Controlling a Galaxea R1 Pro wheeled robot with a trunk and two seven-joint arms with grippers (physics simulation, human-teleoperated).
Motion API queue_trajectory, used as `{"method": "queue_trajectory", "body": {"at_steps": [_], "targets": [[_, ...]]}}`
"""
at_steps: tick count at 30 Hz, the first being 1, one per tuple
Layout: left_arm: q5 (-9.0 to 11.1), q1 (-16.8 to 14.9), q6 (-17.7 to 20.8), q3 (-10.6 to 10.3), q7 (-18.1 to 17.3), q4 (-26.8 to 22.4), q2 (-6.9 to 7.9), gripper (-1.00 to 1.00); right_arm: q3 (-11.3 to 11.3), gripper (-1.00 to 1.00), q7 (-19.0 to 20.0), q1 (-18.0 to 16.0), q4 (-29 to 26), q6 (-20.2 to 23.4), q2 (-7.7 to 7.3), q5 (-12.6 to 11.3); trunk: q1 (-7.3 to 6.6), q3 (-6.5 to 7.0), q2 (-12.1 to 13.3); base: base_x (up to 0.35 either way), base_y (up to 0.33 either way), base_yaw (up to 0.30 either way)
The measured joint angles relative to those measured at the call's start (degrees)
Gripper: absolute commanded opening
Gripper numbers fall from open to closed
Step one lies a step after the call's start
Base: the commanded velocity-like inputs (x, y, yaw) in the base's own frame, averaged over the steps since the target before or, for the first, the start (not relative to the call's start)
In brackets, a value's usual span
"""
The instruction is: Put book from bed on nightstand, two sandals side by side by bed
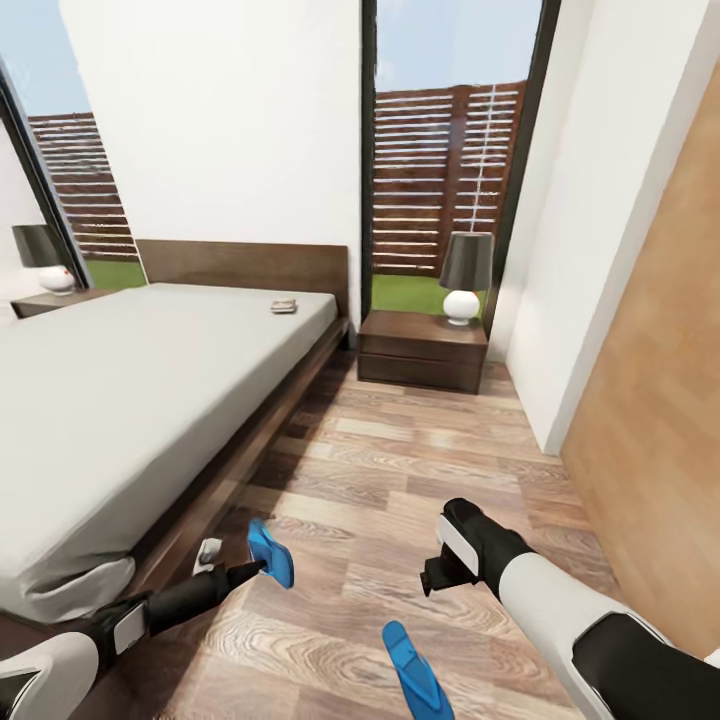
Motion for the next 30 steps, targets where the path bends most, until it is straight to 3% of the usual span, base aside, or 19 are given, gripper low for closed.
{"method": "queue_trajectory", "body": {"at_steps": [7,30], "targets": [[0.0,0.0,0.0,0.0,0.0,0.0,0.06,-1.0,0.1,1.0,0.0,0.0,-0.1,-0.1,0.0,-0.1,-0.01,0.0,0.0,0.073,-0.139,0.128],[0.0,0.0,0.0,0.1,0.0,0.0,0.14,-1.0,0.1,1.0,0.0,0.0,-0.2,0.0,0.05,0.0,-0.02,0.0,0.0,0.129,-0.1,0.004]]}}
